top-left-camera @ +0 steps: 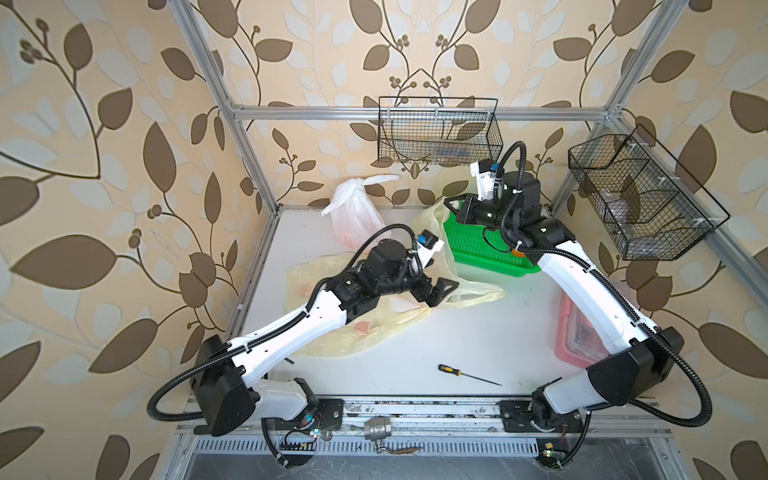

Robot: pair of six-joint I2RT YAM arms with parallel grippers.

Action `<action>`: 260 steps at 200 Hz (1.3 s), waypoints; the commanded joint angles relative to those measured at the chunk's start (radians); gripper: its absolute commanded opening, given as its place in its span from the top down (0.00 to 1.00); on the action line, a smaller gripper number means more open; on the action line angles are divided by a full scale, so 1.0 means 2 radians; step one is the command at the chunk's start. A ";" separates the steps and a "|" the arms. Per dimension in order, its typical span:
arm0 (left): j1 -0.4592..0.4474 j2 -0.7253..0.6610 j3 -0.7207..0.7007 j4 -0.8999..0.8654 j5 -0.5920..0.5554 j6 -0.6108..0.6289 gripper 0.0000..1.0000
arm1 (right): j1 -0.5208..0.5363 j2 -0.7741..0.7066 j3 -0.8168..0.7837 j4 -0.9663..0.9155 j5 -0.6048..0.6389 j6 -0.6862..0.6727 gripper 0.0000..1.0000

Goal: Place the oranges into plastic bags & tie knots
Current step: Adjust the plastic bag at the center of the board.

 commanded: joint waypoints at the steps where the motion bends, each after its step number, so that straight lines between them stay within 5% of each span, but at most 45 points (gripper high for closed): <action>1: -0.024 0.032 0.026 0.046 -0.009 0.089 0.01 | -0.004 -0.013 0.001 -0.011 -0.023 0.017 1.00; 51: -0.116 0.104 0.050 0.052 -0.153 0.210 0.01 | -0.014 -0.023 0.001 -0.020 -0.025 0.023 1.00; 178: -0.159 0.239 0.103 0.110 -0.357 0.383 0.01 | -0.022 -0.031 -0.002 -0.028 -0.020 0.024 1.00; 195: -0.163 0.238 0.100 0.114 -0.369 0.390 0.18 | -0.024 -0.035 -0.002 -0.029 -0.016 0.023 1.00; 248: -0.162 0.114 0.083 0.094 -0.359 0.318 1.00 | -0.058 -0.071 0.026 -0.050 -0.009 0.011 1.00; 260: -0.156 0.080 0.078 0.088 -0.348 0.303 1.00 | -0.065 -0.083 0.039 -0.064 -0.002 0.000 1.00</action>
